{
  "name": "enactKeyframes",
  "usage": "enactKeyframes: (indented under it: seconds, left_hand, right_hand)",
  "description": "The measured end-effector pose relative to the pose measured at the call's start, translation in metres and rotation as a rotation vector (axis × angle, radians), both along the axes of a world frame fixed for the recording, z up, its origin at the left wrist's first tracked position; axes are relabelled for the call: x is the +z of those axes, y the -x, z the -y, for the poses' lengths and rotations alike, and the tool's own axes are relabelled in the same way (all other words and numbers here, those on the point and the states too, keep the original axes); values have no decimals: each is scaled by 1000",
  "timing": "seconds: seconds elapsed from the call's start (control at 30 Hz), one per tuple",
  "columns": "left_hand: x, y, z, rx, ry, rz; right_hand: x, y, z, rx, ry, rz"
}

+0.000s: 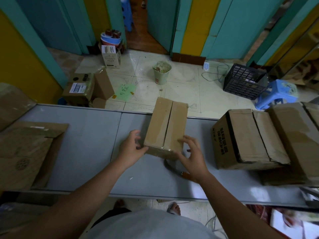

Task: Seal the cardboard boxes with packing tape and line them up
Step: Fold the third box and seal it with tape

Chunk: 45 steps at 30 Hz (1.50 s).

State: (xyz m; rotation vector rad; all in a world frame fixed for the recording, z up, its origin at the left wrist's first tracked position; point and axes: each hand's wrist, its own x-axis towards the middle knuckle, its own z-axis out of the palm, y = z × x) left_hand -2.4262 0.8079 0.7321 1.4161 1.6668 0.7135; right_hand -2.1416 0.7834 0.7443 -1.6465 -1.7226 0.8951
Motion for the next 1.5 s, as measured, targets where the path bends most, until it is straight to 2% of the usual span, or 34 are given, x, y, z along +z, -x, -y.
enactKeyframes:
  seconds: [0.07,0.13,0.3,0.43,0.57,0.7,0.77,0.87,1.0,1.13,1.2,1.3,1.37,1.43,1.5]
  left_hand:
    - [-1,-10,4,114,101,100]
    - [1,-21,4,158,167,210]
    - [3,-43,-9,281,152,344]
    - [9,-54,-32,363,57,349]
    - [16,-47,-59,275,71,280]
    - [23,-29,-88,95,165,284]
    - [25,-20,-105,-20,189,265]
    - [29,-16,-127,-105,163,231]
    - [28,-28,-144,-118,136,161]
    - [25,-32,-135,-118,145,5]
    - [25,-30,-116,-1,86,-50]
    - [18,-33,-69,303,-28,68]
    - [11,-46,-35,455,1,229]
    - [8,-65,-16,486,91,459]
    - [9,-81,-13,470,128,597]
  right_hand:
    - [2,6,-9,-176,115,-154]
    - [4,11,-19,-263,224,-214]
    - [4,22,-24,-317,248,-217]
    - [-3,28,-14,-292,259,-254]
    - [9,7,-23,-317,215,-188]
    - [38,-38,-53,-423,37,-66]
    - [49,-50,-68,-429,73,-14]
    - [49,-47,-80,-366,263,109]
    - [26,-37,-71,-411,430,-104]
    - [9,-40,-58,-470,371,-153]
    - [6,-38,-54,-499,342,-161]
    - [2,-26,-43,-562,294,-213]
    - [-2,-13,-31,-616,293,-260]
    - [-5,1,-19,-643,311,-291]
    - [-6,14,-10,-623,337,-310]
